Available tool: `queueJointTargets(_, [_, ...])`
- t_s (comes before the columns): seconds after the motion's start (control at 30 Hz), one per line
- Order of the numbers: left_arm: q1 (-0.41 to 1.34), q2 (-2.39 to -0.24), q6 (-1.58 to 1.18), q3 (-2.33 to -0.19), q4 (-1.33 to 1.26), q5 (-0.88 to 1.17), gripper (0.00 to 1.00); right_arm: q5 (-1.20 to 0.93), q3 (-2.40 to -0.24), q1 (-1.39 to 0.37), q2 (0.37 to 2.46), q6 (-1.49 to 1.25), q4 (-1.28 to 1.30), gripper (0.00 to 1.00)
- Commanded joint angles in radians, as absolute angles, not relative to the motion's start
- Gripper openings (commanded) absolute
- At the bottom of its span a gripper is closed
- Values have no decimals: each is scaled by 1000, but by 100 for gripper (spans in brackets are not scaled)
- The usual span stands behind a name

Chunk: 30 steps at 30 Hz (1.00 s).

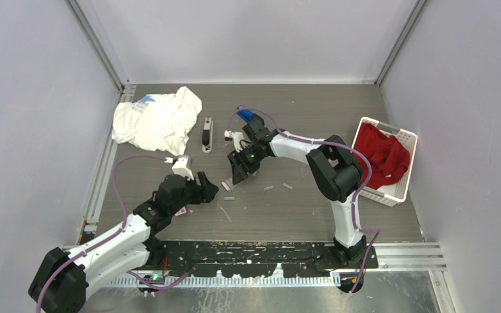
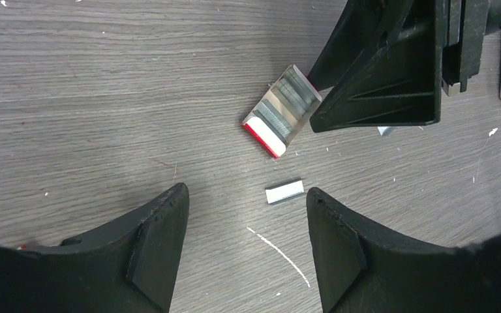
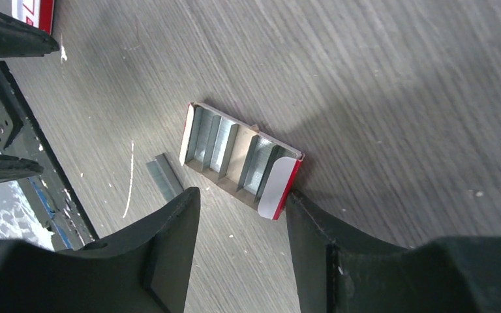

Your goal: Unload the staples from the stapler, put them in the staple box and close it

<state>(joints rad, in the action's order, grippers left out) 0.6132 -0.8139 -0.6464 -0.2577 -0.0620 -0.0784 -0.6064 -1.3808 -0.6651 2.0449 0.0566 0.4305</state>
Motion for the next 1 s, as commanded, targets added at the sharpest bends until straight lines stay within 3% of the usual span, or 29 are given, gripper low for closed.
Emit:
queueJointTargets(0.0, [611,-799,-635,-296,-68,-94,66,-634,-1373,-690,2003,34,421,56])
queueJointTargets(0.6, [611,-890,-666,-345,-30,-132,59,-463,-1369,-702,1953,34,356,63])
queueJointTargets(0.97, [610,-1028,-687,-391,26,-186,44,-282,-1400,-782,1983,9,333,65])
